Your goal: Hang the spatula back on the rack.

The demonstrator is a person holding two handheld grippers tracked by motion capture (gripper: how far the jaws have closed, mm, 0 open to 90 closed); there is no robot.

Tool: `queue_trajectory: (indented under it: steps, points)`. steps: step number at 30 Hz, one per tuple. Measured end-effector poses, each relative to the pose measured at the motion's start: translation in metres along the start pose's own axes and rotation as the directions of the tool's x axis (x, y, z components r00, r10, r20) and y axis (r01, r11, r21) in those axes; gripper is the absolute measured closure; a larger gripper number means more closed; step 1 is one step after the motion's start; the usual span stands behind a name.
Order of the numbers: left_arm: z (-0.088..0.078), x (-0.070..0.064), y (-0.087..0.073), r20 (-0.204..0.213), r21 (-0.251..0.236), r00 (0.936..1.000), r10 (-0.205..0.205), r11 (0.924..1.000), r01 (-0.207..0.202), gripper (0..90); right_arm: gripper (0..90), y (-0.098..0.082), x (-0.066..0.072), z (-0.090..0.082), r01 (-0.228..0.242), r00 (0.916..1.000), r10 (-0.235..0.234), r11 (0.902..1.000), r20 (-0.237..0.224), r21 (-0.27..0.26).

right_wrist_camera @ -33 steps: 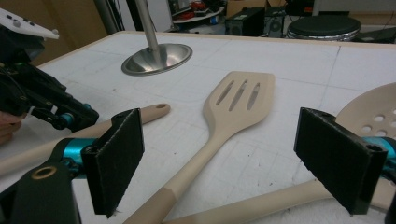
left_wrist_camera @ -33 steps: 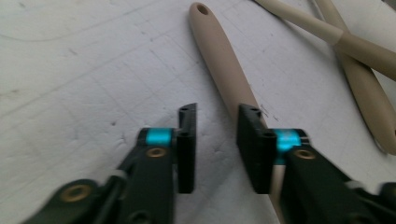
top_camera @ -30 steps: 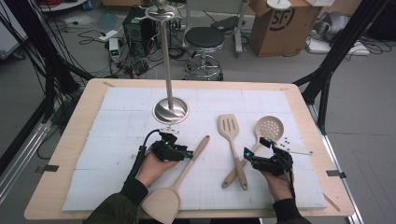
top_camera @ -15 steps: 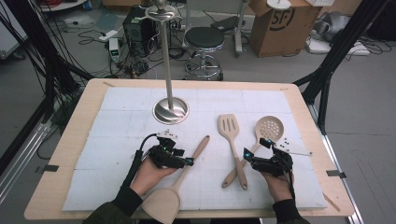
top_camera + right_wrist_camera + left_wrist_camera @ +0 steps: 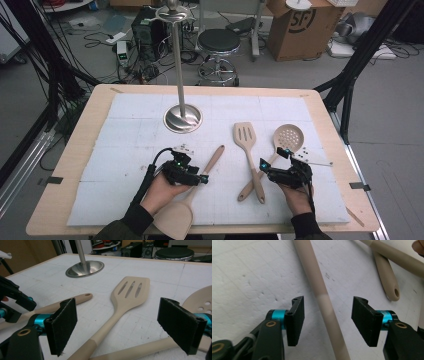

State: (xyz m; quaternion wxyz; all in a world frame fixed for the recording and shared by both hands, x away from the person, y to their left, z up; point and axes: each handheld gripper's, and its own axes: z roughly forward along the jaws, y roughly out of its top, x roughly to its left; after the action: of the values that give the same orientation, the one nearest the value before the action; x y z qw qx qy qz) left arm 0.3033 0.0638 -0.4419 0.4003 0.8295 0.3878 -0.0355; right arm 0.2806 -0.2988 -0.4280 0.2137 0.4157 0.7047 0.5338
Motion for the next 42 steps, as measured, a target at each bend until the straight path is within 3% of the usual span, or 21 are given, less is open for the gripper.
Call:
queue_trajectory:
  steps: [5,7,9,13,19,23,27,28,30,32,33,35,36,37,40,42]
  points:
    - [0.002,-0.004,-0.001,-0.017,0.018,0.9998,0.014,0.9997,-0.014,50.6,15.2,-0.001,-0.001,0.0,-0.006,1.0,0.006,1.0,0.002,-0.001]
    - [0.002,-0.006,-0.002,-0.041,0.023,0.9989,0.023,0.9995,-0.022,52.7,15.3,-0.001,-0.001,0.0,-0.007,1.0,0.007,1.0,0.004,-0.001]
    - [0.003,-0.01,-0.002,-0.078,0.032,0.9959,0.045,0.9986,-0.043,60.3,15.3,-0.001,-0.001,0.0,-0.006,1.0,0.006,1.0,0.006,0.0]
    - [0.007,-0.026,-0.003,-0.18,0.055,0.9773,0.112,0.9931,-0.104,60.9,15.3,-0.001,-0.002,0.0,-0.007,0.9999,0.007,1.0,0.008,0.0]
    - [0.012,-0.036,-0.002,-0.265,0.094,0.9469,0.181,0.9823,-0.162,65.0,15.3,-0.001,-0.002,-0.001,-0.005,0.9999,0.005,1.0,0.01,-0.002]
    - [0.013,-0.039,-0.002,-0.288,0.1,0.9362,0.201,0.9786,-0.179,68.4,15.3,-0.001,-0.002,-0.001,-0.01,0.9999,0.01,0.9999,0.012,-0.001]
    - [0.012,-0.039,-0.001,-0.288,0.106,0.9345,0.21,0.9767,-0.186,75.1,15.3,-0.001,-0.002,-0.002,-0.008,0.9999,0.008,1.0,0.015,-0.005]
    - [0.012,-0.038,-0.001,-0.279,0.11,0.9282,0.246,0.9684,-0.224,78.1,15.3,-0.001,-0.003,-0.002,-0.004,0.9999,0.004,1.0,0.014,-0.009]
    - [0.01,-0.034,0.0,-0.252,0.102,0.9409,0.226,0.9732,-0.206,78.4,15.3,-0.001,-0.003,-0.003,-0.007,0.9998,0.007,0.9999,0.017,-0.011]
    - [0.005,-0.025,0.001,-0.199,0.077,0.9618,0.188,0.9814,-0.176,78.4,15.3,-0.001,-0.005,-0.004,-0.007,0.9997,0.008,0.9999,0.022,-0.015]
    - [0.002,-0.022,0.002,-0.183,0.065,0.9672,0.177,0.9838,-0.167,78.4,15.3,-0.001,-0.006,-0.004,-0.009,0.9996,0.01,0.9998,0.025,-0.017]
    - [-0.01,-0.01,0.004,-0.13,-0.008,0.9843,0.119,0.9926,-0.121,78.3,15.3,-0.001,-0.006,-0.005,-0.013,0.9996,0.013,0.9998,0.026,-0.017]
    - [-0.014,-0.006,0.005,-0.108,-0.036,0.9896,0.095,0.9944,-0.099,78.3,15.3,-0.001,-0.007,-0.005,-0.008,0.9996,0.008,0.9998,0.028,-0.019]
    - [-0.02,0.0,0.006,-0.077,-0.078,0.9931,0.089,0.9924,-0.095,78.3,15.3,-0.001,-0.007,-0.005,-0.008,0.9995,0.009,0.9998,0.029,-0.019]
    - [-0.037,0.013,0.008,-0.043,-0.189,0.9987,0.026,0.9813,-0.034,78.2,15.3,-0.001,-0.007,-0.006,-0.012,0.9995,0.013,0.9997,0.03,-0.021]
    - [-0.049,0.021,0.008,-0.021,-0.252,0.9998,0.007,0.9676,-0.012,78.2,15.4,-0.001,-0.007,-0.006,-0.012,0.9994,0.013,0.9997,0.032,-0.021]
